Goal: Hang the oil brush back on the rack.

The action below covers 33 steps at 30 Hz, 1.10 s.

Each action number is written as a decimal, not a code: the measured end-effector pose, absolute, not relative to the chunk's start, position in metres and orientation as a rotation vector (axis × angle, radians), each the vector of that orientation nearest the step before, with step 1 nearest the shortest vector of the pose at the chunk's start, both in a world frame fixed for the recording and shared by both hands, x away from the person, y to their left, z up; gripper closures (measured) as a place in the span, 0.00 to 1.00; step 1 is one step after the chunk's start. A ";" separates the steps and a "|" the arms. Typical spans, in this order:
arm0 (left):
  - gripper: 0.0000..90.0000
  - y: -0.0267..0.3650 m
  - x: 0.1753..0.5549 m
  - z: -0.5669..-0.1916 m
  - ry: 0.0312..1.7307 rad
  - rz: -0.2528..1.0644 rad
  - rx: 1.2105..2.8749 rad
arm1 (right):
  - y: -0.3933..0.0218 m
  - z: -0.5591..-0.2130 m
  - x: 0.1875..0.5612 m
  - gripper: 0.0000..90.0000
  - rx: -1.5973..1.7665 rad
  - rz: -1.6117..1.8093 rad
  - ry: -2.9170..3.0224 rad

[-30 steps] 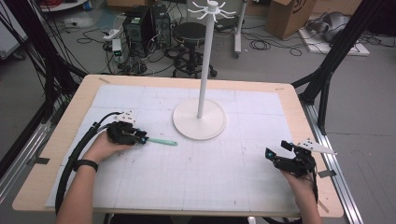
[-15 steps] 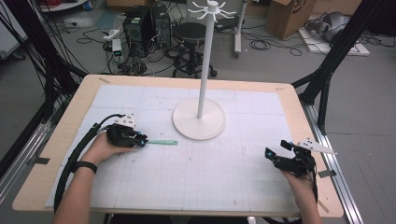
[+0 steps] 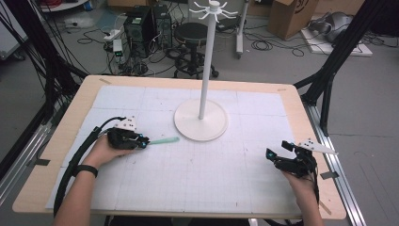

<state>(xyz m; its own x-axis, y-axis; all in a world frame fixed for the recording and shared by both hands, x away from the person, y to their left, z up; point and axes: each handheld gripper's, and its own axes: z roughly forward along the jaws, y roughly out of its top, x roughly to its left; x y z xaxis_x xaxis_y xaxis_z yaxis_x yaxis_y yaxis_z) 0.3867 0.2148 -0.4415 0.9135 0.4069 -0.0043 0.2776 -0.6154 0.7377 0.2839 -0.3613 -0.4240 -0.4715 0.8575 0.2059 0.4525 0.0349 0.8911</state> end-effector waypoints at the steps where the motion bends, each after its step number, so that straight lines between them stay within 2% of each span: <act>1: 0.92 0.215 0.387 -0.442 0.487 0.205 2.267 | -0.362 -0.424 0.284 0.16 1.320 1.418 1.934; 33: 0.91 0.212 0.386 -0.441 0.535 0.187 2.270 | -0.361 -0.424 0.285 0.16 1.329 1.420 1.935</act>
